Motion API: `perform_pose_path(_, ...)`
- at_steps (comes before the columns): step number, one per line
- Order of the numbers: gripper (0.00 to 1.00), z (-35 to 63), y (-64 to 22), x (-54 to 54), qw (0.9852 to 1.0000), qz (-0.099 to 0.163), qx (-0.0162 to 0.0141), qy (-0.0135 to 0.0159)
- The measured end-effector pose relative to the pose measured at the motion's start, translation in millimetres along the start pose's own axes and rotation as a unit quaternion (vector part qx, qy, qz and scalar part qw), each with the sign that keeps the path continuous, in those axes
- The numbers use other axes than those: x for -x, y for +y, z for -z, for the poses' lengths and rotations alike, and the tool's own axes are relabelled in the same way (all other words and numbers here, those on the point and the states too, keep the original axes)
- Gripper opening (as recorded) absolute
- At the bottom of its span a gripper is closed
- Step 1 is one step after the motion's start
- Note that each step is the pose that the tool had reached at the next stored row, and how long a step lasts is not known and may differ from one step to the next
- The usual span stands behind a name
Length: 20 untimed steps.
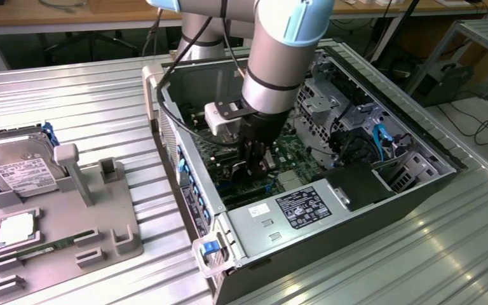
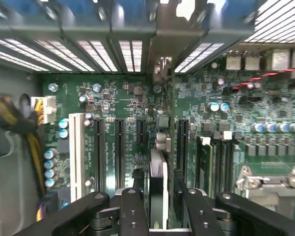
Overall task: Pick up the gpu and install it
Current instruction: 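Insert the gpu into the slot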
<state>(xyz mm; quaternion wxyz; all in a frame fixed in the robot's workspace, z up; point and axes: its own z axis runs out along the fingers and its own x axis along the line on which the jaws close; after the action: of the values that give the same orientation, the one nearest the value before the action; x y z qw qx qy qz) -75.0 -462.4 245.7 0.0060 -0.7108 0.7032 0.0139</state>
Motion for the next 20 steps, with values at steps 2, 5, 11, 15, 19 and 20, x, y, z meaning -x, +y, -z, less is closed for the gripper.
perform_pose_path(2, 0.35, 9.9, 0.1, 0.3, 1.0000, 0.000, -0.0007, 0.0001)
perform_pose_path(5, 0.35, 25.4, 0.3, 0.7, 1.0000, 0.000, -0.0014, 0.0012)
perform_pose_path(11, 0.35, 40.4, 0.5, 1.2, 1.0000, 0.000, -0.0027, 0.0019)
perform_pose_path(15, 0.15, 40.5, 0.4, 1.2, 1.0000, 0.000, -0.0028, 0.0020)
perform_pose_path(19, 0.11, 40.5, 0.5, 1.2, 1.0000, 0.000, -0.0028, 0.0020)
perform_pose_path(20, 0.11, 40.5, 0.4, 1.2, 1.0000, 0.000, -0.0028, 0.0020)
